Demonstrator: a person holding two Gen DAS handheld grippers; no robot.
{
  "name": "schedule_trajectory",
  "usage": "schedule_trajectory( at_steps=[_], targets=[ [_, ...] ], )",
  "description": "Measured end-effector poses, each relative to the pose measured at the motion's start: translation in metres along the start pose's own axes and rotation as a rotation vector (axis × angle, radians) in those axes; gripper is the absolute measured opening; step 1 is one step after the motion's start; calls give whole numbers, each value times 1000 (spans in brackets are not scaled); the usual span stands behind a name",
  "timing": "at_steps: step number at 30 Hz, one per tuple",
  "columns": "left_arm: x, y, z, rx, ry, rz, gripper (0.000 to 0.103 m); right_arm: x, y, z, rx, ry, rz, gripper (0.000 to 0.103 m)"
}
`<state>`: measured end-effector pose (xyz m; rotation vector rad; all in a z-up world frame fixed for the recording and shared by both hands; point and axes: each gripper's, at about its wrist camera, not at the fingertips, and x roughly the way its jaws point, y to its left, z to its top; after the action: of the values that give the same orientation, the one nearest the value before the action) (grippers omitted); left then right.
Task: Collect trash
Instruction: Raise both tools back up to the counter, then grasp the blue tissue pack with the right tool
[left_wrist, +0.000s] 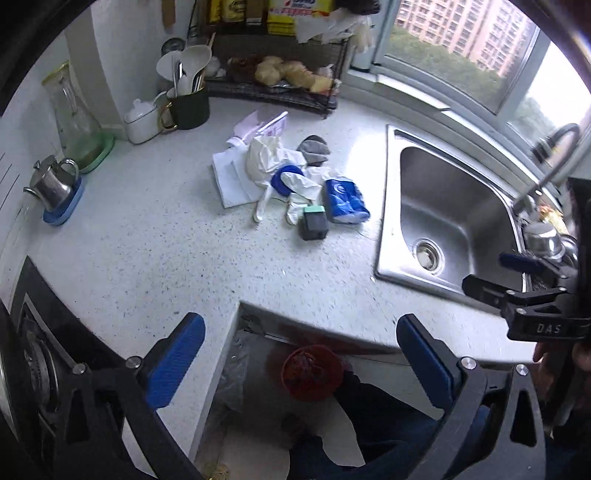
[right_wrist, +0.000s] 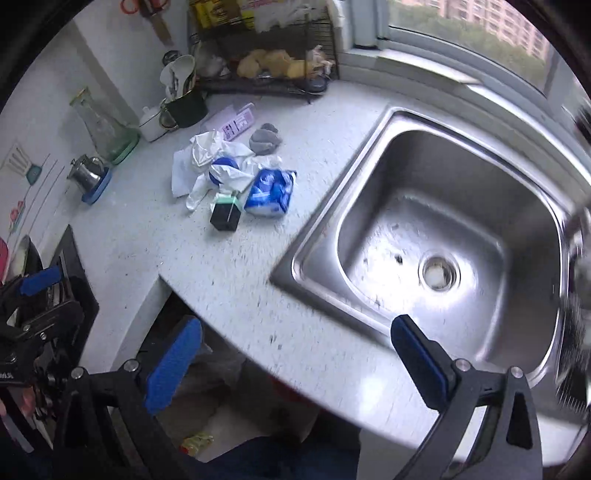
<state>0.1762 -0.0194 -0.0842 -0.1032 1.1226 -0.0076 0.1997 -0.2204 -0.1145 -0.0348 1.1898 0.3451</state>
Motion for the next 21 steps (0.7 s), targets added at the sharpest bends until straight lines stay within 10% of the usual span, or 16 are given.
schedule_trajectory(
  at_steps=[6,21],
  targets=[
    [36,-10,38,-51,24,-57,103,16,0,53,-173,-12,-10,102],
    [108,-5,80,-166,102,77,103,115,-9,109,-295,224,195,87]
  ],
)
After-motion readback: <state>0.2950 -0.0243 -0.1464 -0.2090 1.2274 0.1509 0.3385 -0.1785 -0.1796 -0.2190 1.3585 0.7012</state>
